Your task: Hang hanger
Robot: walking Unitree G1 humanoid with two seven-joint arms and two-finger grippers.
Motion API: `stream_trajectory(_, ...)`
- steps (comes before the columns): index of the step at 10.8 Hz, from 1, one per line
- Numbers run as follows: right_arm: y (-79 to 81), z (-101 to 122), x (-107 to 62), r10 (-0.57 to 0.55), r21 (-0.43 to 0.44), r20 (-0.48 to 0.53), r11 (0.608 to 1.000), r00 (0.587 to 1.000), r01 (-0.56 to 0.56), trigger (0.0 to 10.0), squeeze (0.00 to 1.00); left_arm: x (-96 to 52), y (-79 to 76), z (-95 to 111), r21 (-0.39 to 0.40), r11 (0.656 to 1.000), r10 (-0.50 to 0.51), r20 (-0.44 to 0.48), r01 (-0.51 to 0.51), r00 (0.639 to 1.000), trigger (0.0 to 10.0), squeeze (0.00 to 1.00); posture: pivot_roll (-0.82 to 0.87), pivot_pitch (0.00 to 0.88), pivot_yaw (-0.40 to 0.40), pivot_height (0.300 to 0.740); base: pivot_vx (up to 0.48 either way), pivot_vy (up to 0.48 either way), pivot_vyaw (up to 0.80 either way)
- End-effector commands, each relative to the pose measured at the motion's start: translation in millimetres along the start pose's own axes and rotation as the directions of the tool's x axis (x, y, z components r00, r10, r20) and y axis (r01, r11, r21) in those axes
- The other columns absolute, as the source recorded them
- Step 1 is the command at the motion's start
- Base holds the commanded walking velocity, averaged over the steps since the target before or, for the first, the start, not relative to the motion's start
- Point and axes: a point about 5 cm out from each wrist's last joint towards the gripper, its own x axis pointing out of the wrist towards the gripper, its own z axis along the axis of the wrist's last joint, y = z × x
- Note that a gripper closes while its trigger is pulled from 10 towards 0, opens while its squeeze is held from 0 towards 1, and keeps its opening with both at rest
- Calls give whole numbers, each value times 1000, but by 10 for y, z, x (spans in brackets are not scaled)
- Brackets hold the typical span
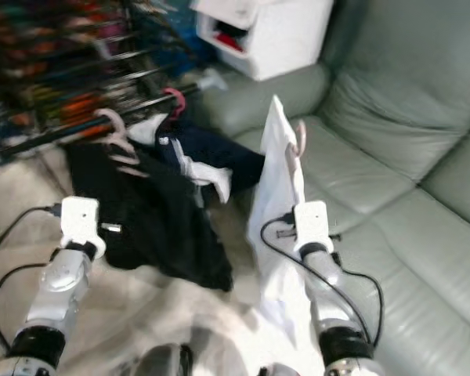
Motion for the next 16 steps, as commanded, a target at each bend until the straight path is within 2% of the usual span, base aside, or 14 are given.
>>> stream_trajectory(1, -4, 197, 8, 1, 10, 86, 1000, 996, -2, 10000, 0, -18, 72, 27, 4, 999, 34, 2, -34, 999, 10000, 0, -10, 0, 26, 740, 0, 0, 0)
stream_trajectory(3, -30, 214, -144, 25, 3, 92, 1000, 995, -25, 10000, 0, -106, 153, -28, 74, 997, -6, -22, 7, 1000, 10000, 0, -30, 0, 13, 740, 0, 0, 0)
stream_trajectory(4, -7, 64, -277, 76, -33, 50, 997, 996, -74, 10000, 0, -223, 220, -197, 112, 992, -40, -93, 51, 995, 10000, 0, -26, 0, 3, 740, 0, 0, 0)
stream_trajectory(5, 13, -120, -346, 74, -33, -27, 997, 997, -75, 10000, 0, -296, 247, -320, 149, 987, -42, -137, 62, 990, 10000, 0, -21, 0, 5, 740, 0, 0, 0)
stream_trajectory(6, 50, -210, -386, 96, -62, -63, 993, 993, -100, 10000, 0, -343, 275, -406, 159, 987, -11, -162, 37, 987, 10000, 0, -29, 0, -3, 740, 0, 0, 0)
stream_trajectory(7, 14, -202, -403, 74, -76, -68, 994, 995, -79, 10000, 0, -451, 359, -475, 184, 983, 40, -175, -7, 984, 10000, 0, -30, 0, -20, 740, 0, 0, 0)
stream_trajectory(8, 5, -144, -383, 77, -76, -53, 994, 996, -81, 10000, 0, -440, 378, -441, 182, 983, 44, -162, -14, 986, 10000, 0, -33, 0, -30, 740, 0, 0, 0)
stream_trajectory(9, -17, -9, -199, 50, -47, -27, 998, 998, -51, 10000, 0, -185, 400, -192, 176, 984, 52, -80, -37, 995, 10000, 0, -51, 0, 7, 740, 0, 0, 0)
stream_trajectory(10, -27, 143, -43, 50, -38, 26, 998, 998, -49, 10000, 0, 35, 342, -24, 208, 978, 40, -24, -34, 999, 10000, 0, -47, 0, 33, 740, 0, 0, 0)
stream_trajectory(11, -83, 148, -45, 12, -25, 33, 1000, 999, -11, 10000, 0, 76, 351, -43, 139, 988, 78, -61, -69, 995, 10000, 0, -39, 0, 42, 740, 0, 0, 0)
stream_trajectory(12, -122, 242, 7, 41, -46, 60, 998, 997, -39, 10000, 0, 145, 254, 57, 177, 984, 9, -22, -5, 1000, 10000, 0, -35, 0, 34, 740, 0, 0, 0)
stream_trajectory(13, -193, 160, 32, 33, -94, 39, 995, 999, -30, 10000, 0, 101, 222, -67, 230, 973, 6, -47, 5, 999, 10000, 0, -27, 0, 19, 740, 0, 0, 0)
stream_trajectory(14, -273, 181, 71, -4, -32, 30, 999, 1000, 5, 10000, 0, 93, 238, -108, 145, 988, 65, -65, -55, 996, 10000, 0, -21, 0, 0, 740, 0, 0, 0)
stream_trajectory(16, -261, 240, 82, -9, -83, 54, 996, 998, 13, 10000, 0, -27, 81, -199, 143, 988, 67, -44, -60, 997, 10000, 0, 1, 0, -79, 740, 0, 0, 0)
